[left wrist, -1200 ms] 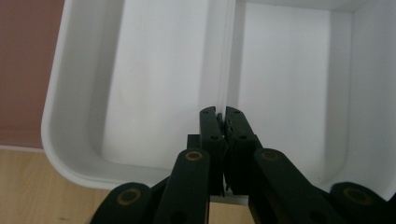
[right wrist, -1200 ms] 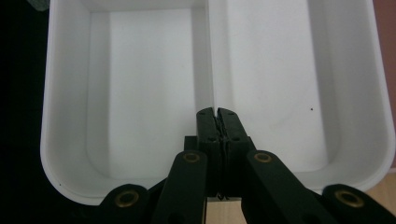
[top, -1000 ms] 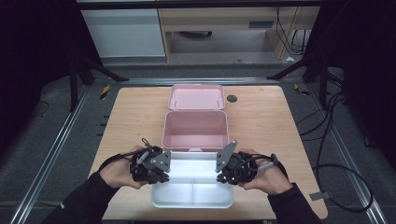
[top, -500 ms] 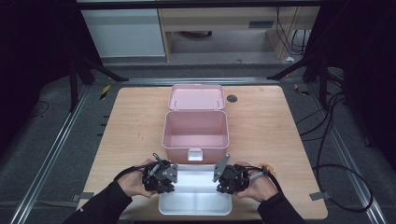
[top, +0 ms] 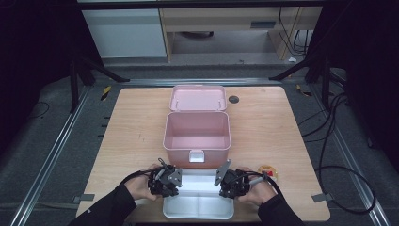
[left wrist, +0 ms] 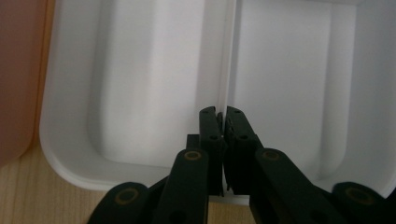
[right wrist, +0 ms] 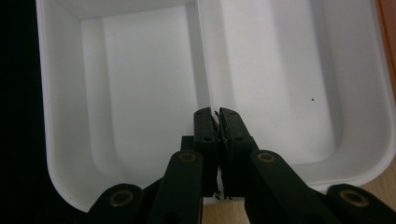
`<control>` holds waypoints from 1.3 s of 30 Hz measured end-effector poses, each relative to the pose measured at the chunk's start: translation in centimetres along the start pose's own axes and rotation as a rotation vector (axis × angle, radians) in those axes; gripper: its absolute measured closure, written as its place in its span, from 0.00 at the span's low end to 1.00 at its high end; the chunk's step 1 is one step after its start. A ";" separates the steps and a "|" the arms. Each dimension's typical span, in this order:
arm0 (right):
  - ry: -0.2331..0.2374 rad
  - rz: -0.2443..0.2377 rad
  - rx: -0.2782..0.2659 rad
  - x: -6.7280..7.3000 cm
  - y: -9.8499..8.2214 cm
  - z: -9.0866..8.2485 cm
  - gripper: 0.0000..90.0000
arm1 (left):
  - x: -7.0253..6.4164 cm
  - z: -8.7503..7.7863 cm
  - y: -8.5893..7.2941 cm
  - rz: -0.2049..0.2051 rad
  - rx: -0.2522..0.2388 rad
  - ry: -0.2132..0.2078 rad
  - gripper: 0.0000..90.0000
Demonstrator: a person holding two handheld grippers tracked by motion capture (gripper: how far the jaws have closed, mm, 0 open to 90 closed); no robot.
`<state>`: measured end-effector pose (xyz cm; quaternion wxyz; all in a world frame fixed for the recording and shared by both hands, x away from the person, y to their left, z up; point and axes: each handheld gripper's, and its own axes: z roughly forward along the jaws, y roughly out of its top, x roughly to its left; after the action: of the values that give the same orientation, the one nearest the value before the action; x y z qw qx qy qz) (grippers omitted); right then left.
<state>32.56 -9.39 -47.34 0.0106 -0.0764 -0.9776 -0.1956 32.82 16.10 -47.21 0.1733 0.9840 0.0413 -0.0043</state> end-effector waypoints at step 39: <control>-0.455 0.650 -0.236 -4.4 -12.1 -6.4 0.19 | 5.2 -4.3 -13.2 -0.770 -0.273 0.408 0.25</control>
<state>34.98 -23.54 -46.26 -0.1532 -0.4230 -0.8510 -0.2709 36.85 30.37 -47.74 0.2756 0.8458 0.4375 0.1312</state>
